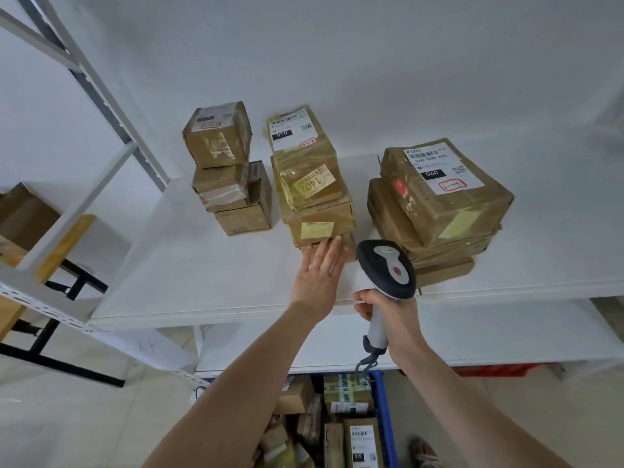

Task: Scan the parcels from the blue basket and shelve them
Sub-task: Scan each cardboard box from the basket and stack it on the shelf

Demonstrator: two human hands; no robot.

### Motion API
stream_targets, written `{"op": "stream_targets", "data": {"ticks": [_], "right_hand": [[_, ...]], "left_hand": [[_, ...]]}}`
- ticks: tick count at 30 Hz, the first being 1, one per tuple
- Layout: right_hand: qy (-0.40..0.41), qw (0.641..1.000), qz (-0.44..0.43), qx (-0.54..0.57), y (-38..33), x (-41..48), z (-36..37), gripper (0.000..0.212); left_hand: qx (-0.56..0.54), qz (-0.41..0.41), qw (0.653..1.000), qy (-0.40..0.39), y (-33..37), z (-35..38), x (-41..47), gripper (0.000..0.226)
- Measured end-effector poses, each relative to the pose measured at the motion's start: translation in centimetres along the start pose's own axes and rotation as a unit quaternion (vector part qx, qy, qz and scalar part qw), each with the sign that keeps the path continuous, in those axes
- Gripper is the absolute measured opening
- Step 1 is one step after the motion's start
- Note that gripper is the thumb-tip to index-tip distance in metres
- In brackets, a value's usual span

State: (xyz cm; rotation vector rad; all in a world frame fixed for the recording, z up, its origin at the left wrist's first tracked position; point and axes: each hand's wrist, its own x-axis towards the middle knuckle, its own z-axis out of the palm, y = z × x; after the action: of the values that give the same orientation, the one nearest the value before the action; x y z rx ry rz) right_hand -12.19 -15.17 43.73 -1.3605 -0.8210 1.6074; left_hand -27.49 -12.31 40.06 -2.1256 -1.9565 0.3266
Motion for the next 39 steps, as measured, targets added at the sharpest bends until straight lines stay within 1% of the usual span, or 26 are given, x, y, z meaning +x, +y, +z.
{"op": "stream_targets", "data": {"ticks": [4, 9, 13, 17, 18, 22, 25, 28, 33, 37, 39], "right_hand": [[-0.011, 1.000, -0.005, 0.006, -0.1, 1.4, 0.5, 0.010], [-0.019, 1.000, 0.001, 0.015, -0.2, 3.0, 1.2, 0.002], [-0.020, 1.000, 0.005, 0.014, -0.3, 4.1, 1.9, 0.005], [-0.020, 1.000, 0.001, 0.014, -0.3, 4.7, 2.2, 0.002], [-0.022, 1.000, -0.001, 0.013, -0.3, 4.8, 2.2, 0.004], [-0.027, 1.000, -0.003, 0.004, -0.4, 4.6, 2.2, 0.005], [-0.029, 1.000, -0.001, -0.002, -0.5, 3.9, 2.0, 0.001], [-0.023, 1.000, 0.001, -0.011, -0.7, 2.6, 1.2, 0.005], [0.004, 1.000, -0.014, 0.003, -0.8, -0.7, -2.2, 0.006], [0.059, 0.995, -0.042, 0.070, -2.0, -3.3, -6.5, 0.012], [0.092, 0.989, -0.054, 0.098, -2.9, -3.7, -8.9, 0.009]], "left_hand": [[0.007, -0.012, 0.999, -0.031, -2.7, 0.1, 2.0, 0.080], [0.003, -0.008, 0.998, -0.065, -5.3, 0.3, 4.7, 0.088], [-0.006, -0.007, 0.998, -0.063, -6.7, 0.7, 6.5, 0.089], [-0.016, -0.005, 0.997, -0.070, -8.0, 1.1, 8.0, 0.090], [-0.021, -0.007, 0.997, -0.074, -8.2, 1.1, 8.3, 0.091], [-0.036, -0.017, 0.996, -0.075, -8.2, 0.7, 8.5, 0.090], [-0.044, -0.020, 0.998, -0.046, -7.2, 0.3, 7.2, 0.087], [-0.076, -0.020, 0.997, -0.016, -5.5, 0.1, 4.9, 0.084], [-0.125, -0.028, 0.992, 0.022, -0.9, -1.6, 1.0, 0.081], [-0.157, 0.027, 0.986, 0.055, 4.2, -3.5, -1.5, 0.080], [-0.170, 0.066, 0.980, 0.074, 7.0, -4.0, -2.5, 0.081]]}}
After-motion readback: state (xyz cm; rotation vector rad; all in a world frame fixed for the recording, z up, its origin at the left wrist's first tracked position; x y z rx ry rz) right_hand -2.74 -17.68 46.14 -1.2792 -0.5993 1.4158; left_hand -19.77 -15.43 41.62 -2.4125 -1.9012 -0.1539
